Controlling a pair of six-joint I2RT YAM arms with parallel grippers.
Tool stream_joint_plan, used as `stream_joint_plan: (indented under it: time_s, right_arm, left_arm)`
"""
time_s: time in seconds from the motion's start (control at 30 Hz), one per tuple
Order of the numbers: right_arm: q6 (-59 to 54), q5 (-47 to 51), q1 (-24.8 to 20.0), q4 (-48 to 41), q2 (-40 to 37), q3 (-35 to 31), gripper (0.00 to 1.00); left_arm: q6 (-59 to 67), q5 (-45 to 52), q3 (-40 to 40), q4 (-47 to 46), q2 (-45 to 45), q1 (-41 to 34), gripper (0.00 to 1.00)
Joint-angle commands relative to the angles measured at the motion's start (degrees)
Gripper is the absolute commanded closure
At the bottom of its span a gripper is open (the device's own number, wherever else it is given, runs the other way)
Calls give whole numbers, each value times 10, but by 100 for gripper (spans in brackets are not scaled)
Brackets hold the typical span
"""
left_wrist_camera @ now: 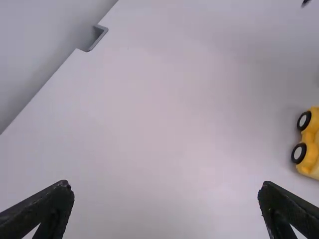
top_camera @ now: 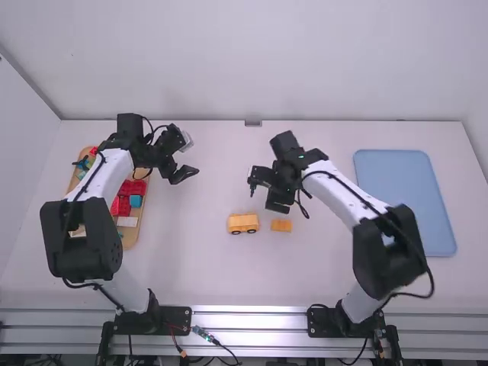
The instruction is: Assemble lego blocks to make yellow taxi
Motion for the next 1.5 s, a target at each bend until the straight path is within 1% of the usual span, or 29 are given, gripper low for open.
stream_joint_plan:
  time_s: [0.0,0.07,0.13,0.17,0.2,0.23,0.3,0.37,0.4,0.47,0.57,0.6,0.63,0.67,0.77,0.8,0.83,0.9,0.93,0.97,1.0,1.1,1.17,1.23,1.3,1.37,1.47]
  right_arm:
    - [-17,-96,-41,-2,-78,-2,1]
    - [-46,-157,-63,0,-111,-21,1]
    - [-119,-258,-101,5,-155,-67,1]
    - [-132,-277,-110,9,-162,-78,1]
    - [-166,-332,-132,27,-179,-117,1]
    - [-171,-348,-139,36,-183,-132,1]
    - [-177,-391,-161,78,-189,-182,1]
    - [-177,-415,-189,151,-189,-263,1]
    - [-177,-416,-193,159,-189,-272,1]
    - [-177,-439,-209,216,-189,-339,1]
    - [-178,-472,-217,277,-189,-390,1]
    - [-180,-488,-221,309,-189,-412,1]
    - [-176,-503,-222,374,-189,-447,1]
    - [-175,-504,-222,380,-189,-450,1]
    - [-140,-497,-210,489,-189,-505,1]
    - [-133,-493,-209,499,-189,-510,1]
    - [-102,-470,-200,538,-189,-526,1]
    - [-63,-430,-189,570,-189,-540,1]
    - [-45,-404,-180,579,-189,-546,1]
    - [-45,-403,-179,579,-189,-546,1]
    - [-47,-398,-175,578,-188,-547,1]
    - [-41,-399,-172,616,-159,-547,1]
    - [-43,-413,-178,635,-133,-545,1]
    - [-63,-454,-198,653,-84,-533,1]
    - [-70,-479,-209,659,-59,-523,1]
    - [-74,-510,-227,659,-1,-494,1]
    - [-72,-539,-236,652,56,-456,1]
  left_arm:
    - [-14,17,11,-5,2,-1,1]
    - [1,28,11,-11,2,-4,1]
    - [60,62,11,-35,2,-9,1]
    - [71,69,11,-40,2,-10,1]
    - [96,87,11,-53,2,-13,1]
    - [103,92,11,-56,2,-12,1]
    - [110,105,9,-60,2,-12,1]
    - [103,104,2,-57,2,-19,1]
    - [103,102,1,-57,2,-19,1]
    - [103,105,-13,-62,2,-19,1]
    - [106,127,-31,-56,2,-21,1]
    - [105,137,-40,-50,2,-26,1]
    - [103,152,-58,-33,2,-33,1]
    - [103,153,-60,-31,2,-33,1]
    - [104,164,-105,23,2,-50,1]
    - [104,162,-110,31,2,-52,1]
    - [104,153,-129,58,2,-63,1]
    - [104,133,-162,105,2,-86,1]
    - [103,131,-194,152,2,-107,1]
    - [103,132,-197,158,2,-108,1]
    - [104,137,-213,184,2,-117,1]
    - [110,188,-271,286,2,-142,1]
    - [107,213,-296,330,2,-146,1]
    - [77,245,-332,401,2,-146,1]
    - [52,250,-346,431,2,-146,1]
    - [0,252,-369,484,2,-146,1]
    - [-31,251,-385,512,2,-143,1]
